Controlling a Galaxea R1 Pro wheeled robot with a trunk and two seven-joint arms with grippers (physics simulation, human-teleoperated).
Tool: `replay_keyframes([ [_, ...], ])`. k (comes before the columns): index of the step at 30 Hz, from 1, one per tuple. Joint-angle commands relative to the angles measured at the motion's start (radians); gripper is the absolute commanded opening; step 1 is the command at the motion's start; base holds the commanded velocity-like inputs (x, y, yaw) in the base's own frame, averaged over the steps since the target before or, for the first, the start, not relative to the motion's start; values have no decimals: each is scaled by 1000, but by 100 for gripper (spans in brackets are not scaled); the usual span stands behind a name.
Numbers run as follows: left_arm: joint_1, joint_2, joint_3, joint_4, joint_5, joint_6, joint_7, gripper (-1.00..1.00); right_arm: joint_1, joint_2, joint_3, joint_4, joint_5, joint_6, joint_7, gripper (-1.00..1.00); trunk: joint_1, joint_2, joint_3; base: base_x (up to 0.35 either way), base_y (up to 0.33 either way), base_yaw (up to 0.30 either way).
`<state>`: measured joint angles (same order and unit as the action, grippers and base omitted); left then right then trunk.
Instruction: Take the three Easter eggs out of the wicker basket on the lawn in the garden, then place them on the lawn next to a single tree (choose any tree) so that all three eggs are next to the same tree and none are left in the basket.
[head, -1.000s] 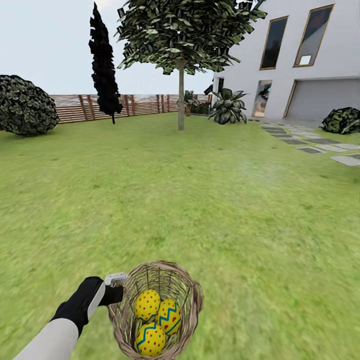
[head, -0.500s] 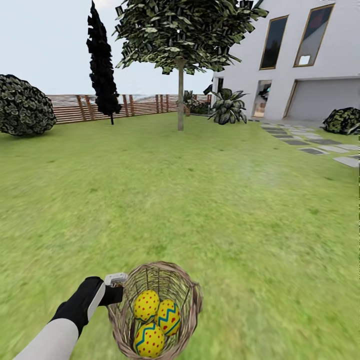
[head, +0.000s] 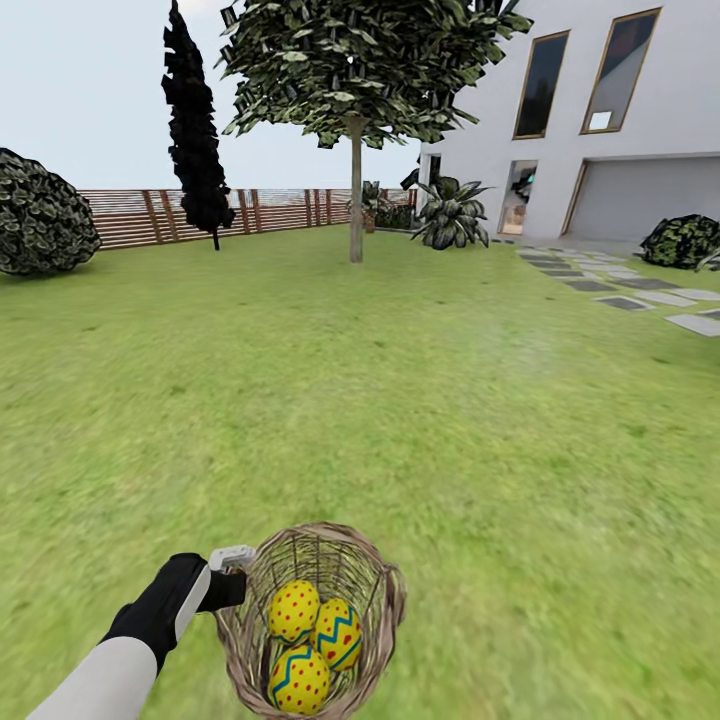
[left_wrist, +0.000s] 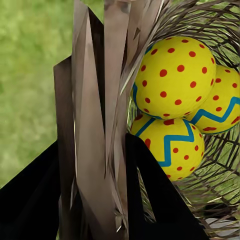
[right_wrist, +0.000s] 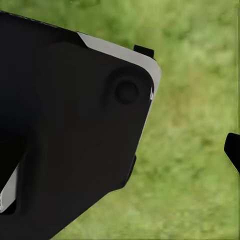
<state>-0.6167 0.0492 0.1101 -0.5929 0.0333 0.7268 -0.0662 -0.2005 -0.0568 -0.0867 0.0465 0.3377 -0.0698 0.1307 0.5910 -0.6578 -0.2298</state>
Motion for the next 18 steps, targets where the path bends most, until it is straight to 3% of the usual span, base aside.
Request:
replay_keyframes([
  [1, -1, 0, 3, -1, 13, 5, -3, -100, -2, 0, -8, 4, 7, -7, 1, 100, 1, -1, -1, 324, 103, 0],
  [18, -1, 0, 3, -1, 12, 6, -3, -100, -2, 0, -8, 4, 7, -7, 1, 100, 1, -1, -1, 324, 103, 0],
])
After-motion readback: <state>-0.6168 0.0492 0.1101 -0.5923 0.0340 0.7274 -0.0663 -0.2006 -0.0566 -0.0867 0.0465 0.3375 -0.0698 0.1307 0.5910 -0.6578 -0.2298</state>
